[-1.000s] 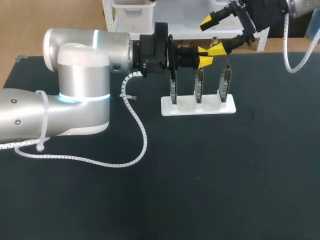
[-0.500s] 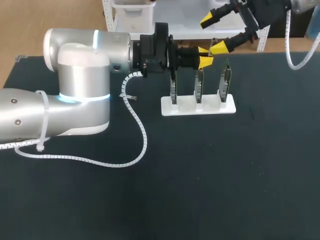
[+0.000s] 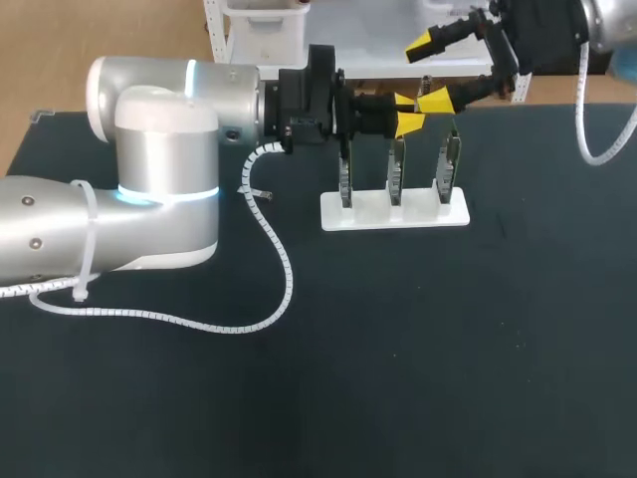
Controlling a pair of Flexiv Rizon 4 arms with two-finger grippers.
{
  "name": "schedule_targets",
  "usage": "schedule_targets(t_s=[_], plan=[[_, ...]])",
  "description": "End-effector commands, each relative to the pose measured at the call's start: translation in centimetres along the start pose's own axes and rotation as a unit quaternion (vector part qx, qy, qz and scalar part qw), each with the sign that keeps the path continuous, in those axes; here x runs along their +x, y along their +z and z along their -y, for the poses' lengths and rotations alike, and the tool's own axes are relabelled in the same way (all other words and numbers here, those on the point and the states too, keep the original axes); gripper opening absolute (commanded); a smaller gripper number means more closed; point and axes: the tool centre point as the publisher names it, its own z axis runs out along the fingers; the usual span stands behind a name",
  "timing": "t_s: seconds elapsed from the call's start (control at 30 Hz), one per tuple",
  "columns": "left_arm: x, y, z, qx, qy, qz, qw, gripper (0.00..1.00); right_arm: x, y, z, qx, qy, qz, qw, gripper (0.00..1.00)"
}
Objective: Pick up the optical module with the left hand, and insert it into the network port with the right hand.
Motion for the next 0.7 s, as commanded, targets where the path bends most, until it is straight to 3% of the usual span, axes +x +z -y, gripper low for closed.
schedule_targets(t_s=[0.03,0.7], plan=[[0.15,-0.02,-0.02,0.000,0.002,0.002,1.000,0.00,0.38,0.10,0.32,-0.005,-0.003,0.005,1.000,1.00],[0.15,-0.02,-0.02,0.000,0.002,0.002,1.000,0.00,0.48,0.96,0.89,-0.023,0.006,0.006,1.000,1.00]])
